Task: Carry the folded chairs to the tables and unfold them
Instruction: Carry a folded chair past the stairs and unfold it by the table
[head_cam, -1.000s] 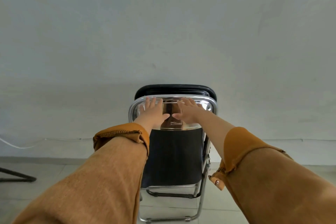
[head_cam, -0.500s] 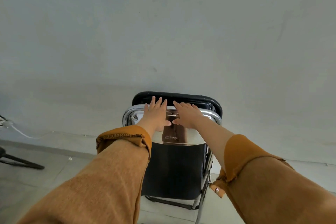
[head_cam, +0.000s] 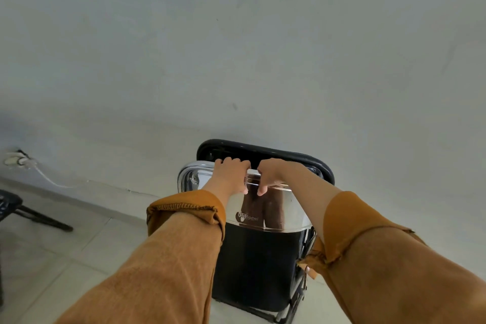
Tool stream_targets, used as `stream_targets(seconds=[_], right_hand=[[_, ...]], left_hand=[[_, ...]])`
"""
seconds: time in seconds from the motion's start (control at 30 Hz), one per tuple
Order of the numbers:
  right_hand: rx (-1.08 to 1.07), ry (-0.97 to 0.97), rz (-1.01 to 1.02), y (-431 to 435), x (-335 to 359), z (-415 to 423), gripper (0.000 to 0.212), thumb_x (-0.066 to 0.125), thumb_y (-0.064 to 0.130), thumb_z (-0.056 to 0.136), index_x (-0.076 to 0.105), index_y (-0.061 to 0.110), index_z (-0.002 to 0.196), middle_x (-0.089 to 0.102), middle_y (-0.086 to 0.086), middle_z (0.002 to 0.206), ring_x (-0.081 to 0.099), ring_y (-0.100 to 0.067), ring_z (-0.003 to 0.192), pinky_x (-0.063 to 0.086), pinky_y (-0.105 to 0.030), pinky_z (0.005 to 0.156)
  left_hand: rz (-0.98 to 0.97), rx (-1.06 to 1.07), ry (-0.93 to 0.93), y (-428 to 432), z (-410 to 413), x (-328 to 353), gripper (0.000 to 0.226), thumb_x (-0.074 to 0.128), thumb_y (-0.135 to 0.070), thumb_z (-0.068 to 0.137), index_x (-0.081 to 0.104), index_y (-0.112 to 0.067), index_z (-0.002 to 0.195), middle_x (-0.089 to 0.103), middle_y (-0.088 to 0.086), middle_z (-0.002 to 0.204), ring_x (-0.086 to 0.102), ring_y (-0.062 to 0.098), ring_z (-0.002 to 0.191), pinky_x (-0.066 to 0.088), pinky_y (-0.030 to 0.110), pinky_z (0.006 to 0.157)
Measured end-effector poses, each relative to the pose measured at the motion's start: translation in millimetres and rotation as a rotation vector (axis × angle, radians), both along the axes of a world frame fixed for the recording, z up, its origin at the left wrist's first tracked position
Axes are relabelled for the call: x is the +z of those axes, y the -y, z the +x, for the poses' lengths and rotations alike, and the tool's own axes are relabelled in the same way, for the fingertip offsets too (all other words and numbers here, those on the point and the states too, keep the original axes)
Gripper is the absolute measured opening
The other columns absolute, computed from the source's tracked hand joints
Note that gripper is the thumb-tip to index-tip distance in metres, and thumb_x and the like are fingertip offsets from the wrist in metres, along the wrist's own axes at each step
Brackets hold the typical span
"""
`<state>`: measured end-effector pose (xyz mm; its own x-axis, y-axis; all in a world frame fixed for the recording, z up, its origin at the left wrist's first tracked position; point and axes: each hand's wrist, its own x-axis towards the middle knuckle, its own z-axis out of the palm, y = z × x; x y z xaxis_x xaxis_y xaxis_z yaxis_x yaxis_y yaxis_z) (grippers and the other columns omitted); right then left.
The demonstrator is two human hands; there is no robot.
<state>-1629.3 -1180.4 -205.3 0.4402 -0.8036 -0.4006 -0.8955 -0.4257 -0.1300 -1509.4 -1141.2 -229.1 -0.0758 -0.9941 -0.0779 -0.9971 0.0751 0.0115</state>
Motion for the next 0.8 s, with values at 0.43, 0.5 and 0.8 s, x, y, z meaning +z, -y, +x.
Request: stream_targets(seconds=[0.43, 0.5, 0.8], right_hand=[[0.337, 0.141, 0.175, -42.2, 1.1, -11.4, 0.047, 0.069, 0.012, 0.082, 0.051, 0.005, 0.125, 0.059, -0.012, 0.12, 0.056, -0.027, 0.109, 0.044, -0.036, 0.093], [0.344, 0.195, 0.207, -49.1, -4.5, -15.5, 0.049, 0.067, 0.009, 0.082, 0.049, 0.006, 0.128, 0.056, -0.013, 0.124, 0.053, -0.028, 0.114, 0.043, -0.039, 0.097], [0.379, 0.2, 0.681, -35.7, 0.2, -29.5, 0.083, 0.063, -0.009, 0.081, 0.021, 0.015, 0.149, 0.03, -0.01, 0.151, 0.026, -0.033, 0.14, 0.025, -0.045, 0.114]], left_hand=[[-0.527, 0.997, -0.924, -58.0, -41.8, -11.4, 0.039, 0.039, 0.009, 0.092, 0.058, -0.013, 0.119, 0.019, 0.007, 0.154, 0.023, 0.029, 0.142, 0.032, 0.044, 0.113], [-0.552, 1.064, -0.94, -61.9, -51.1, -6.9, 0.037, 0.033, -0.003, 0.099, 0.053, -0.012, 0.128, 0.022, 0.008, 0.153, 0.03, 0.031, 0.139, 0.033, 0.044, 0.112], [-0.558, 1.321, -1.094, -49.9, -76.5, -6.4, 0.078, 0.046, 0.003, 0.093, 0.002, -0.023, 0.153, -0.01, 0.001, 0.16, 0.033, 0.032, 0.138, 0.044, 0.041, 0.104]])
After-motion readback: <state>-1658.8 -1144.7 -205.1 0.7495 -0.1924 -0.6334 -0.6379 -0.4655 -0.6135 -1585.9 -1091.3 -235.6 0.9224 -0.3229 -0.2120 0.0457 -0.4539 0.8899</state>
